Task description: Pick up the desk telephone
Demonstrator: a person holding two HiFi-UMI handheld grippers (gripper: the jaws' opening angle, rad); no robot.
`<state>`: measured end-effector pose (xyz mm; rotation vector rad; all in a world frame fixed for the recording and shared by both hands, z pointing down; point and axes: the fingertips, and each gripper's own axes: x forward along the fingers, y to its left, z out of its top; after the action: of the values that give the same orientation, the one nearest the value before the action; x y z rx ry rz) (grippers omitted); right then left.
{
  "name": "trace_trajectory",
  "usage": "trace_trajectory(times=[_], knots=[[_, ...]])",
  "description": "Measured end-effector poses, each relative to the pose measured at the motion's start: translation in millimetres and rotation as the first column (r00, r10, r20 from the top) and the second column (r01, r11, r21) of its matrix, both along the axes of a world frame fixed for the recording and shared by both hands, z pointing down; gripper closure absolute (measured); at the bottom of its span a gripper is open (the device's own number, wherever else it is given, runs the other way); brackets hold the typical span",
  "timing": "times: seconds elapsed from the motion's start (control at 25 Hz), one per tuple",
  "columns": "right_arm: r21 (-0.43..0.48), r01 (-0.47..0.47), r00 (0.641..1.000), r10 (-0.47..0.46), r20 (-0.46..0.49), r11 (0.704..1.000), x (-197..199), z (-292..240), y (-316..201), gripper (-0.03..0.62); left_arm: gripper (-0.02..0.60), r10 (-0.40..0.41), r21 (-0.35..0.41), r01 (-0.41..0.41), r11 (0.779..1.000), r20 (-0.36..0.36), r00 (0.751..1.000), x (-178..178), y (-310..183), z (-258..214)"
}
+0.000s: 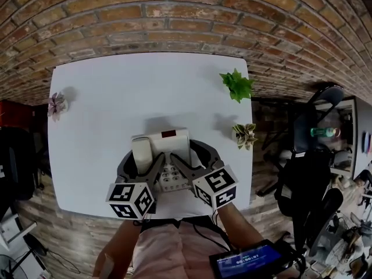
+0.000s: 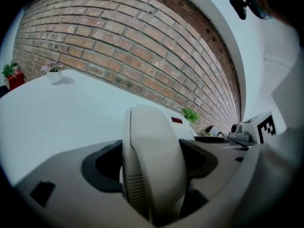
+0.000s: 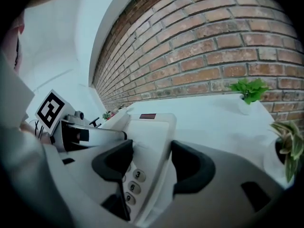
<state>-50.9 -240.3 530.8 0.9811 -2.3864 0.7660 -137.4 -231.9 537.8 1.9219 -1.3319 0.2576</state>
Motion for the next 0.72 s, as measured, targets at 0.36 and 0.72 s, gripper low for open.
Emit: trace_trajectory(times=[0.36,0.72], knots=[[-0.065,0.058,0.994,-0.051,0.1,0.996,3.0,0.1,3.1,0.248,0.242,-0.048,0.13,0.043,0.991,0.04,0.998,-2.6,10.4,-15.7],[-0.205,0.21,0.948,-0.148,0.281,0.956,-16.7,7.8,9.3,0.215,0.242,-0.075,0.197,0.063,0.978,0.053,0.996,-0.9,17.8,-24.0]])
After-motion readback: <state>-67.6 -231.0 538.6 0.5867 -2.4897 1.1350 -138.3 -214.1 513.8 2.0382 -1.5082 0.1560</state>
